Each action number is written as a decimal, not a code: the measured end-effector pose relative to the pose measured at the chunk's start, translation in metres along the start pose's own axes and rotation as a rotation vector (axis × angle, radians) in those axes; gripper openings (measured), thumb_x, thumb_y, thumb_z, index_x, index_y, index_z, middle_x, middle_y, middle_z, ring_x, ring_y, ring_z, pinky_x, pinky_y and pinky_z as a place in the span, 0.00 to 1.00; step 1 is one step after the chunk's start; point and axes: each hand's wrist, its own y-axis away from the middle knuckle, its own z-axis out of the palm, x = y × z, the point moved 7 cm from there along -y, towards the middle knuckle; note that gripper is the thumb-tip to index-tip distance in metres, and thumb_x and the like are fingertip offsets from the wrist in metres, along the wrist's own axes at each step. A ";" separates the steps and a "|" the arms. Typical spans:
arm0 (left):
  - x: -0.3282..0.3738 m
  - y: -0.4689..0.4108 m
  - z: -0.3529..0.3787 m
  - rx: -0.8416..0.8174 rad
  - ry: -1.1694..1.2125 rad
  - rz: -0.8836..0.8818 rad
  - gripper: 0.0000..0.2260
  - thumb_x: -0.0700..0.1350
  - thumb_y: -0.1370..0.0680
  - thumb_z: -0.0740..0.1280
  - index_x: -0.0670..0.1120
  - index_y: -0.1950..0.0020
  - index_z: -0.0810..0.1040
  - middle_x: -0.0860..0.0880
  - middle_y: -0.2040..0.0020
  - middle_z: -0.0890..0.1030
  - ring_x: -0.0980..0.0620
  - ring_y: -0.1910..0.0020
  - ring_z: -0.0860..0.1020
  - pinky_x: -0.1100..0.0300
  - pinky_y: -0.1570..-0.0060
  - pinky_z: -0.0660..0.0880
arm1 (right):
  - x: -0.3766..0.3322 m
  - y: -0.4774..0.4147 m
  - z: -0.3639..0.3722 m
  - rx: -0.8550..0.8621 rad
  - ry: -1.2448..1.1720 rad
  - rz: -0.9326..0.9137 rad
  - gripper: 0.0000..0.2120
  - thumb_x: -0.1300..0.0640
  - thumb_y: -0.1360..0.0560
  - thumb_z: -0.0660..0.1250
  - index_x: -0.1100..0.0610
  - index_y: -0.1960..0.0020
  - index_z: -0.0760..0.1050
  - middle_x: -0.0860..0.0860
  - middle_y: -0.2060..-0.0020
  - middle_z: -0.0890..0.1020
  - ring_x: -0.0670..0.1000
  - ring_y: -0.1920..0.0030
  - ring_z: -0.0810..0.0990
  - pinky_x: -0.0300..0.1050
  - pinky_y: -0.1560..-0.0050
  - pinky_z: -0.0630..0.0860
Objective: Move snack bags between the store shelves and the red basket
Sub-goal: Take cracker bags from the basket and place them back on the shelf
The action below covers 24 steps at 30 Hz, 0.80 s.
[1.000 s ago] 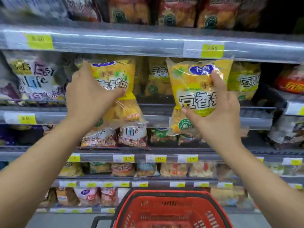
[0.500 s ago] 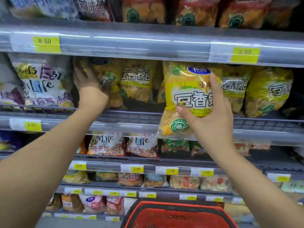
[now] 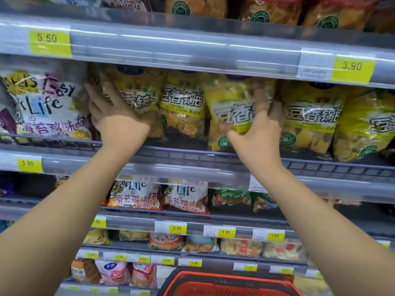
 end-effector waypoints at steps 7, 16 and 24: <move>-0.012 -0.013 0.018 -0.293 -0.025 -0.010 0.62 0.65 0.36 0.75 0.52 0.24 0.29 0.37 0.23 0.38 0.33 0.24 0.48 0.40 0.27 0.53 | 0.018 0.008 0.013 -0.133 0.142 -0.017 0.51 0.30 0.34 0.67 0.33 0.30 0.30 0.62 0.41 0.71 0.66 0.47 0.74 0.60 0.49 0.77; -0.008 0.001 0.006 -0.251 0.007 0.001 0.58 0.61 0.34 0.76 0.51 0.22 0.36 0.39 0.22 0.42 0.33 0.25 0.53 0.44 0.28 0.59 | 0.016 0.013 0.004 -0.082 0.085 -0.089 0.52 0.33 0.32 0.68 0.38 0.25 0.33 0.63 0.42 0.71 0.66 0.44 0.73 0.55 0.45 0.75; -0.003 0.026 -0.002 -0.094 -0.041 0.056 0.49 0.55 0.28 0.72 0.44 0.21 0.42 0.32 0.27 0.57 0.31 0.31 0.61 0.43 0.31 0.60 | 0.000 0.001 -0.003 -0.167 0.175 -0.269 0.49 0.39 0.31 0.72 0.38 0.24 0.40 0.62 0.36 0.68 0.66 0.38 0.70 0.56 0.43 0.75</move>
